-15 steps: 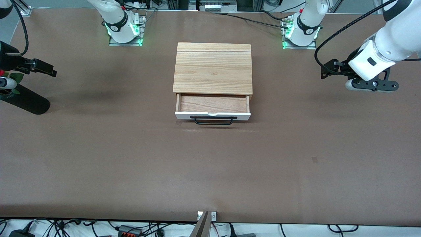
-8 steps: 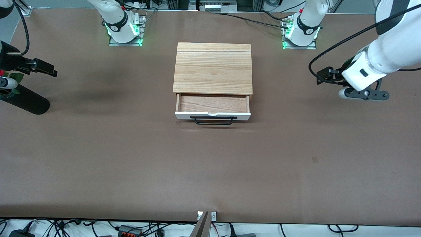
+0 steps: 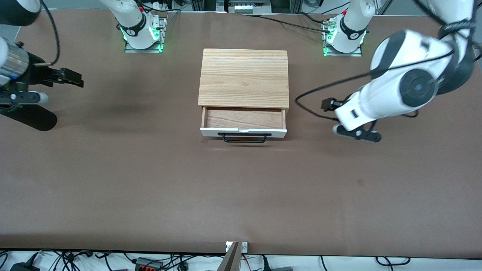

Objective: Close drawer with both arms simultaneously
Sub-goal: 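Move the left gripper and the right gripper toward the open drawer front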

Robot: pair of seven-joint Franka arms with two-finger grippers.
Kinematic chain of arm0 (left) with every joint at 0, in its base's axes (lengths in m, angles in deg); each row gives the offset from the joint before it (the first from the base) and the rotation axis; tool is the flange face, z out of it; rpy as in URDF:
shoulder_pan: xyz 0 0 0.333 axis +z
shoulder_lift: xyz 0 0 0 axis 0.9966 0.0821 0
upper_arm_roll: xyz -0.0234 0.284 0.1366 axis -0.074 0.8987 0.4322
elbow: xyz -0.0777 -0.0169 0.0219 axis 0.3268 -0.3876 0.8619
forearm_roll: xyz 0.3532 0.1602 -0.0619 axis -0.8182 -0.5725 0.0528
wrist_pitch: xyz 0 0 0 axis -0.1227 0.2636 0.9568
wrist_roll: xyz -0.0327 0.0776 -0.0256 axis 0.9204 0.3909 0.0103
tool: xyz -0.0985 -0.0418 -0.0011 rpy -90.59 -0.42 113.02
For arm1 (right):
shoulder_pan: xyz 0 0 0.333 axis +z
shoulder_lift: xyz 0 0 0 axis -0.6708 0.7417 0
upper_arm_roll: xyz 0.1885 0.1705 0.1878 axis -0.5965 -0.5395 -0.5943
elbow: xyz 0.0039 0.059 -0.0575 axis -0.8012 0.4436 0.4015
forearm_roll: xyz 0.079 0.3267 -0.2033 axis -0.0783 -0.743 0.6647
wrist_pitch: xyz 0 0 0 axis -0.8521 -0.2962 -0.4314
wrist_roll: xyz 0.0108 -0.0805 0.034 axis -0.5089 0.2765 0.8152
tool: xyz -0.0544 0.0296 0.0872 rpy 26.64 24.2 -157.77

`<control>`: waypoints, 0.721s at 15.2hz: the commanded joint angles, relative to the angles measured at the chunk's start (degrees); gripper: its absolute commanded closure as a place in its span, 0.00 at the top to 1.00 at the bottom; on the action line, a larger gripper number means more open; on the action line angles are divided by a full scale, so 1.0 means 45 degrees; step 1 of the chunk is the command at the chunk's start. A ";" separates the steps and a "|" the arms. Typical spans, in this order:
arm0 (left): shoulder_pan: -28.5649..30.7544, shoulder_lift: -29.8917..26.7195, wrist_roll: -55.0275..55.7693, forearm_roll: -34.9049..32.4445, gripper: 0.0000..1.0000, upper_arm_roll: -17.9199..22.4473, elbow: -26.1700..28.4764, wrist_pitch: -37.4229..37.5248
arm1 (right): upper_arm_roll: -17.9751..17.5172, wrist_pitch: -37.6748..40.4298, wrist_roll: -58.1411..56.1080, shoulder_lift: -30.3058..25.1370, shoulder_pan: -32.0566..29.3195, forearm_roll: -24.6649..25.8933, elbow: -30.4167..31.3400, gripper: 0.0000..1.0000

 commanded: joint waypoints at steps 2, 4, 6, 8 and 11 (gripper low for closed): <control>-0.0685 0.1351 0.0210 0.0281 1.00 0.0054 -0.1325 0.0257 | -0.0038 -0.0712 0.0131 0.1993 0.1139 -0.0987 -0.1341 1.00; -0.0707 0.2053 0.0132 0.0339 1.00 0.0035 -0.2046 0.0257 | -0.0135 -0.1025 0.0247 0.3437 0.1432 -0.1340 -0.2141 1.00; -0.1152 0.2834 0.0209 0.0418 1.00 0.0054 -0.3002 -0.0053 | -0.0155 -0.2270 0.0345 0.4553 0.1628 -0.2468 -0.2653 1.00; -0.1195 0.3286 0.0191 0.0437 1.00 0.0055 -0.3377 -0.0910 | -0.0155 -0.4124 0.0384 0.5082 0.1921 -0.3467 -0.2654 1.00; -0.1273 0.3793 0.0093 0.0457 1.00 0.0055 -0.3280 -0.2044 | -0.0155 -0.5981 0.0830 0.5747 0.2487 -0.4191 -0.2615 1.00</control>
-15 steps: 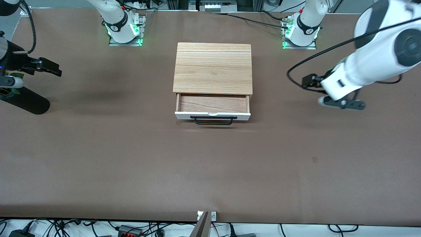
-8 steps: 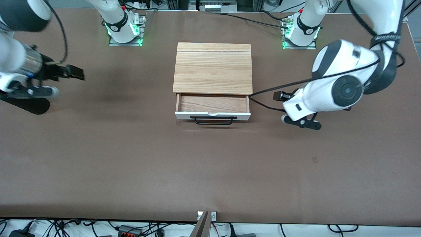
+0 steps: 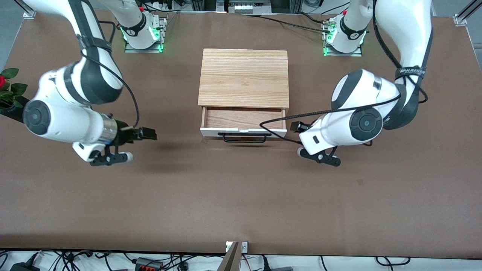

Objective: Close drawer with both arms simultaneously
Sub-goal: 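Move the left gripper and the right gripper toward the open drawer front, then bring both grippers against the white drawer front beside the handle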

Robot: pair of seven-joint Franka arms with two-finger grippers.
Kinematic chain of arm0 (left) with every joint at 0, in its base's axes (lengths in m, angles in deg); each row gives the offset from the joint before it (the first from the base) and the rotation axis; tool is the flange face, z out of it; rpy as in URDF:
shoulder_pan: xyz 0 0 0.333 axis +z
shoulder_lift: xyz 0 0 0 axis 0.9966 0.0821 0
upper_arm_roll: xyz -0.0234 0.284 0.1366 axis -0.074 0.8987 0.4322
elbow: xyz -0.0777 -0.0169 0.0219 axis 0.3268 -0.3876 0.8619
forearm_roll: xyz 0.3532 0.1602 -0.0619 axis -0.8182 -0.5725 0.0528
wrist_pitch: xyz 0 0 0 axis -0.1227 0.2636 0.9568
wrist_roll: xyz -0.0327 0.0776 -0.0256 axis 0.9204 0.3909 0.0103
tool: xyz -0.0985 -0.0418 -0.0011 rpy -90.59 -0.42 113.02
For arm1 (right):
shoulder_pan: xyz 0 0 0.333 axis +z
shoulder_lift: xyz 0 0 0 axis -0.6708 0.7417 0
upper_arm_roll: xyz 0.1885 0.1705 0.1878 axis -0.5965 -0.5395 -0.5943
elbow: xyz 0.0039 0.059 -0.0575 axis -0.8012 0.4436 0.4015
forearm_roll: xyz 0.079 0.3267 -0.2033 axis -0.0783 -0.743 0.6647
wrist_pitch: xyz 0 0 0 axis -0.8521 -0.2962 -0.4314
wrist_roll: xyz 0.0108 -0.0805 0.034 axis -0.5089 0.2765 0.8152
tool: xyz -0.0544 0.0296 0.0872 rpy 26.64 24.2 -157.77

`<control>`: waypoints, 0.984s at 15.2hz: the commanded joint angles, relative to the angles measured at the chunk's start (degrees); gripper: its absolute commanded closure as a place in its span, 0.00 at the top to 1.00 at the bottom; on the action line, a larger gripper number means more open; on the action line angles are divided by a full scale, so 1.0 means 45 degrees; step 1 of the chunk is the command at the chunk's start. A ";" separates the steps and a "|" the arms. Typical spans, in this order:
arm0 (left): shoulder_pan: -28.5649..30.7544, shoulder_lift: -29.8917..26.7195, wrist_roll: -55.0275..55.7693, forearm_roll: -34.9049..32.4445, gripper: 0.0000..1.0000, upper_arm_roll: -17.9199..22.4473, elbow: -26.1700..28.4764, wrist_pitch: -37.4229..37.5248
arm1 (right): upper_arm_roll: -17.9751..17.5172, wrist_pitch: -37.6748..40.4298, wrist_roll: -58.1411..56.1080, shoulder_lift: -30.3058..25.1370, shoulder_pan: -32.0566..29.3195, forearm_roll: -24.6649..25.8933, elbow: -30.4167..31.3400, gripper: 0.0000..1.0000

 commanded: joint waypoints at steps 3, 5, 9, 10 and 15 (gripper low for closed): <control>0.0004 0.1203 0.0089 0.0819 1.00 0.0068 -0.0638 -0.0839 | 0.0015 -0.2307 0.2081 0.0823 0.1193 -0.1051 -0.0331 1.00; 0.0005 0.1224 -0.0007 0.1058 1.00 0.0107 -0.0541 -0.1346 | 0.0015 -0.3538 0.3155 0.1233 0.1915 -0.1092 -0.0312 1.00; 0.0024 0.1517 -0.0105 0.1077 1.00 0.0088 -0.0521 -0.1368 | 0.0015 -0.5572 0.4585 0.1975 0.3148 -0.1092 -0.0292 1.00; 0.0024 0.1517 -0.0086 0.1078 1.00 0.0107 -0.0521 -0.1349 | 0.0015 -0.5749 0.4586 0.2093 0.3266 -0.1092 -0.0292 1.00; -0.0132 0.1536 -0.0067 0.1058 1.00 0.0087 -0.0228 -0.1231 | 0.0015 -0.5634 0.4528 0.1958 0.3773 -0.1072 0.0528 1.00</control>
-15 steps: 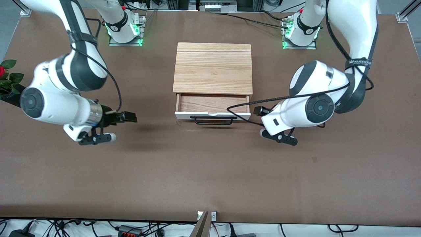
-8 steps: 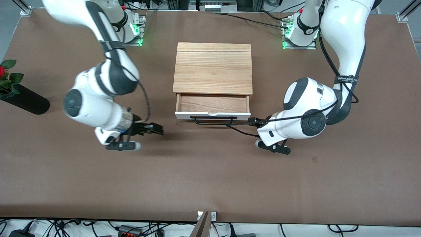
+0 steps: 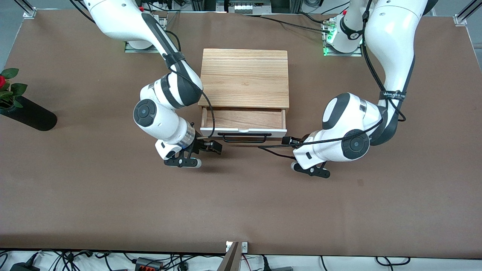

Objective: Close drawer with both arms simultaneously
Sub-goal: 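Bring both grippers against the white drawer front beside the handle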

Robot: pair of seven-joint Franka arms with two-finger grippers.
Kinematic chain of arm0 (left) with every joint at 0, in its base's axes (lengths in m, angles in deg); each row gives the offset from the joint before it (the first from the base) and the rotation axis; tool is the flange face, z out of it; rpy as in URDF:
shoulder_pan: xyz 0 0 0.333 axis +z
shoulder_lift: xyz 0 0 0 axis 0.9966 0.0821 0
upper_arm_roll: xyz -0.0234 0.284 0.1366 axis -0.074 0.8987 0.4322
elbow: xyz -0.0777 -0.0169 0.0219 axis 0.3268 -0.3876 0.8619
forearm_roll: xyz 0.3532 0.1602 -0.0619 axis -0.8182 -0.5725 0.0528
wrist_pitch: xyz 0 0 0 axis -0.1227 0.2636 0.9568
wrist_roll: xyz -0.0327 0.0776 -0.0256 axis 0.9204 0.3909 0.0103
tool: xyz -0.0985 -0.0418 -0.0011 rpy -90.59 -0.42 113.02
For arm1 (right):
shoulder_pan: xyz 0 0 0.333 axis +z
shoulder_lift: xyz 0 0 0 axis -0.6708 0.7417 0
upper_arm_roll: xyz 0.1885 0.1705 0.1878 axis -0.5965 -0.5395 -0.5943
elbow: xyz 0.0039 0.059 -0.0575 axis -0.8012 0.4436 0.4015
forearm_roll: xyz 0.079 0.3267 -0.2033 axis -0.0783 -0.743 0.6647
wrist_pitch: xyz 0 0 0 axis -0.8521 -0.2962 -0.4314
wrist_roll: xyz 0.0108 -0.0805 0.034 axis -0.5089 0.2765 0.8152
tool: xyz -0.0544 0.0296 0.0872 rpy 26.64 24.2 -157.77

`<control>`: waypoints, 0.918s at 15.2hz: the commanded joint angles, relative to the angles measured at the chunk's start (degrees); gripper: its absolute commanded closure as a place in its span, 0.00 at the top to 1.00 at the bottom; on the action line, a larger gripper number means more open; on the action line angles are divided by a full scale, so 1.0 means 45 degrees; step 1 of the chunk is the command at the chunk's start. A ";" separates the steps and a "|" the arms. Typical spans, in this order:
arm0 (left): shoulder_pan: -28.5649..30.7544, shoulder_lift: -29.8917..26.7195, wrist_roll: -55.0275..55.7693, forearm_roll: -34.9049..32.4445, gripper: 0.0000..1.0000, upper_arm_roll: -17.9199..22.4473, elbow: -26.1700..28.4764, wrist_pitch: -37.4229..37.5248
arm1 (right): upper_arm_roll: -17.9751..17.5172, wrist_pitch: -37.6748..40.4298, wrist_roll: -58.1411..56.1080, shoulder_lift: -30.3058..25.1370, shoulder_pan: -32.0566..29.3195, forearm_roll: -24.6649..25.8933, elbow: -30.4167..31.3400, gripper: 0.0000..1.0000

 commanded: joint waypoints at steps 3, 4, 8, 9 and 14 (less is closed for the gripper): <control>-0.0125 0.0134 -0.0083 0.0210 1.00 0.0015 -0.0009 0.0279 | 0.0089 0.0068 0.0062 -0.0263 0.0507 -0.0131 0.0639 1.00; -0.0144 0.0134 -0.0083 0.0210 1.00 0.0015 0.0010 0.0357 | 0.0089 0.0281 -0.0035 -0.0282 0.0449 -0.0112 0.0660 1.00; -0.0223 0.0192 -0.0083 0.0268 1.00 -0.0004 0.0128 0.1117 | 0.0187 0.1258 -0.0017 -0.0438 0.0467 -0.0014 0.0621 1.00; -0.0223 0.0212 -0.0083 0.0307 1.00 -0.0004 0.0128 0.1216 | 0.0206 0.1414 0.0003 -0.0477 0.0487 -0.0014 0.0641 1.00; -0.0281 0.0310 -0.0083 0.0991 1.00 -0.0004 0.0128 0.1685 | 0.0226 0.2097 0.0022 -0.0497 0.0448 0.0006 0.0641 1.00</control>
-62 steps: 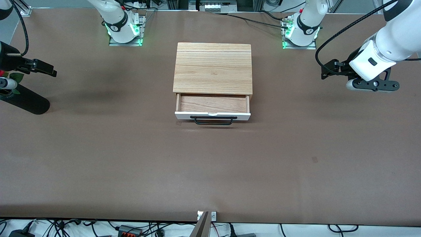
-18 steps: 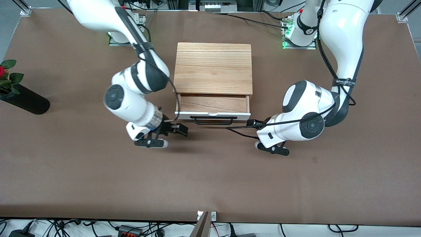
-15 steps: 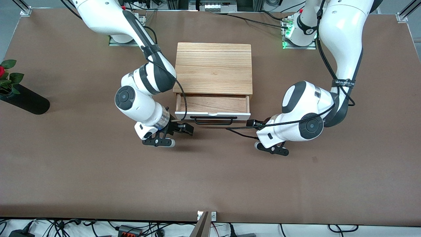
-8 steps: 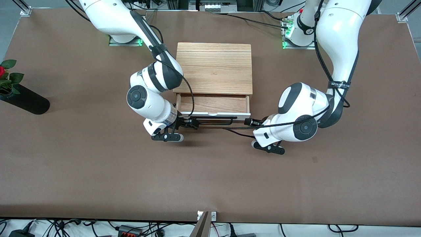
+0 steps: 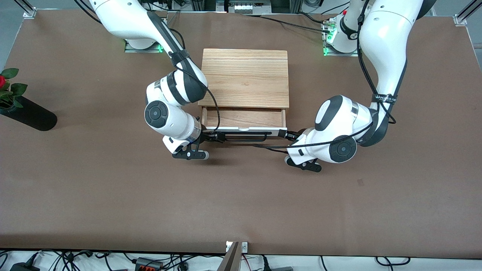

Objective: Close drawer with both arms simultaneously
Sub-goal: 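Push the white drawer into the wooden cabinet with both grippers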

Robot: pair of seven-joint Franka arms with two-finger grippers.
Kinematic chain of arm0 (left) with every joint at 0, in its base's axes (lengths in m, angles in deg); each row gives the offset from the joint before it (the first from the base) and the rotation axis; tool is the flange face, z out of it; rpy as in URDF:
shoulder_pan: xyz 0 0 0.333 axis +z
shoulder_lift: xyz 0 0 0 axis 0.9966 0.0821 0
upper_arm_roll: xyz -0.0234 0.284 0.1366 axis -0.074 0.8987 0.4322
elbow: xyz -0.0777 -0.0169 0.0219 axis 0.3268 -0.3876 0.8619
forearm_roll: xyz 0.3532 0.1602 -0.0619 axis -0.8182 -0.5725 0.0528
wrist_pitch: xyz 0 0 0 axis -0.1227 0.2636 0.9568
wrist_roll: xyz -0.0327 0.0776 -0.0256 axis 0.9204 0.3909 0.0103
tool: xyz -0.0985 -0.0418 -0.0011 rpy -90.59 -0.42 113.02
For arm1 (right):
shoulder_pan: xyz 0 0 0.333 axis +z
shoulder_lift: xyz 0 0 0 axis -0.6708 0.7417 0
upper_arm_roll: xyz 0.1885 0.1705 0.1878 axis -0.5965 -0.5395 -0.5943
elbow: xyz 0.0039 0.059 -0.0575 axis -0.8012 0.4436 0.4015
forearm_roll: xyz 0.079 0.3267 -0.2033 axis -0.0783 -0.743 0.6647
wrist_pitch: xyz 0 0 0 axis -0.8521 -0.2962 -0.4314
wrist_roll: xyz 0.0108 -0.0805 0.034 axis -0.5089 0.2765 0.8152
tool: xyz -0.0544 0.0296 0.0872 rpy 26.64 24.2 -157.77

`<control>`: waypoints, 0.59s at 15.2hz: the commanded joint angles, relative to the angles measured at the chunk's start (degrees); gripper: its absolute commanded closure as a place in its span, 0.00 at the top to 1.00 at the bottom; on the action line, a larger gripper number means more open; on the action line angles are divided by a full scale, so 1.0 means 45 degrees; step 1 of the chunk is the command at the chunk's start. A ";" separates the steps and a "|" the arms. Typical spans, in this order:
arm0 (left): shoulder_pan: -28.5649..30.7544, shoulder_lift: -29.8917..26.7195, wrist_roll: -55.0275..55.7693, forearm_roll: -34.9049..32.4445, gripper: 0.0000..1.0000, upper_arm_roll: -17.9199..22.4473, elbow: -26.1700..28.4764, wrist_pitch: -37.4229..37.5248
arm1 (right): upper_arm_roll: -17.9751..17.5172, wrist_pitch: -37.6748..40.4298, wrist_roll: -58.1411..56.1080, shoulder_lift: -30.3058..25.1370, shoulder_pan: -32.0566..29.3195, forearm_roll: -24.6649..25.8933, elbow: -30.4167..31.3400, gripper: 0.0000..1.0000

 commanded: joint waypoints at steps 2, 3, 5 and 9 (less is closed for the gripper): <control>-0.0163 0.0017 -0.0083 0.0440 1.00 -0.0011 0.0123 0.0520 | 0.0066 0.0606 0.0026 -0.0356 0.0030 0.0000 0.0280 1.00; -0.0279 0.0017 -0.0102 0.0440 1.00 0.0008 0.0143 0.0560 | 0.0066 0.0723 0.0045 -0.0375 0.0030 0.0000 0.0280 1.00; -0.0280 0.0114 -0.0083 0.0440 1.00 -0.0011 0.0163 0.0638 | 0.0066 0.1055 0.0084 -0.0356 0.0050 0.0020 0.0280 1.00; -0.0300 0.0290 -0.0083 0.0654 1.00 -0.0088 0.0221 0.0970 | 0.0066 0.1427 0.0104 -0.0356 0.0128 0.0430 0.0319 1.00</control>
